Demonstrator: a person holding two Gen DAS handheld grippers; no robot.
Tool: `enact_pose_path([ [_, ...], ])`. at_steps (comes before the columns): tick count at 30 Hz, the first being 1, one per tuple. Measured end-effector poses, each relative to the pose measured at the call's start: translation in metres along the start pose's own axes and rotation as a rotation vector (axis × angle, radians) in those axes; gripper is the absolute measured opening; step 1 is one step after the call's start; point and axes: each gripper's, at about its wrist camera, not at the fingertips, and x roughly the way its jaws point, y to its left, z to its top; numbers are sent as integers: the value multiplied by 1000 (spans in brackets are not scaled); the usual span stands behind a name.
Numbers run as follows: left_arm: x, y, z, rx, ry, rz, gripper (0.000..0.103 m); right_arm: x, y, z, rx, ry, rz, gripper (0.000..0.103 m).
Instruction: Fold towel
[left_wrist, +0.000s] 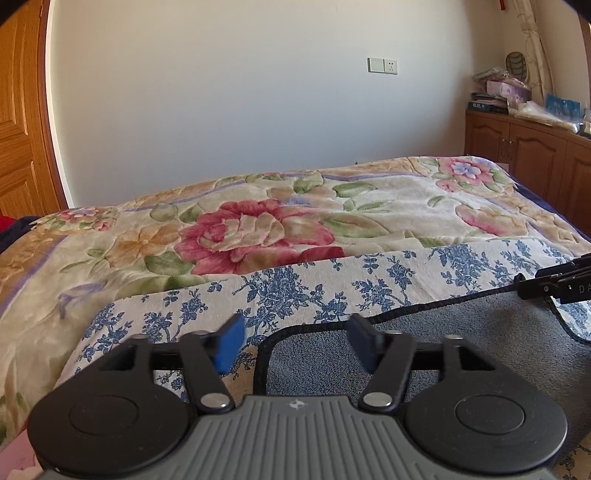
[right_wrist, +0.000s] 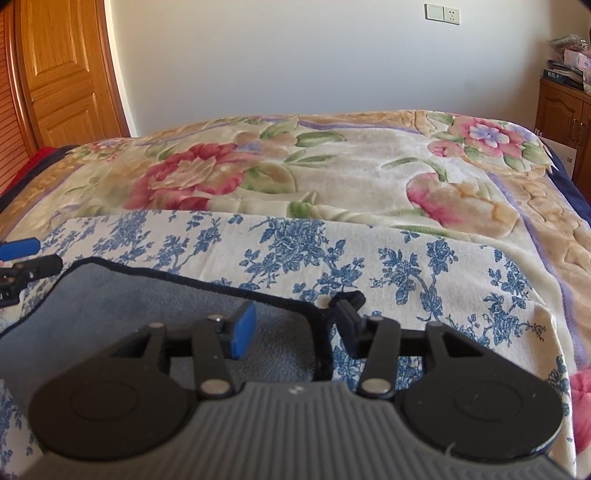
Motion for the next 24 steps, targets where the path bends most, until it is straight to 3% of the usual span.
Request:
enact_pose_path([
  [2, -7, -1, 1, -2, -17, 7, 86, -6, 2, 1, -1, -6, 1, 55],
  [4, -13, -4, 3, 0, -30, 11, 89, -13, 4, 1, -1, -8, 5, 57],
  [8, -28, -7, 8, 6, -33, 9, 93, -27, 10, 1, -6, -15, 8, 64],
  [14, -54, -11, 16, -1, -39, 14, 99, -48, 21, -6, 9, -15, 23, 65],
  [24, -101, -13, 26, 2, -55, 27, 100, -86, 41, -15, 8, -37, 42, 65],
])
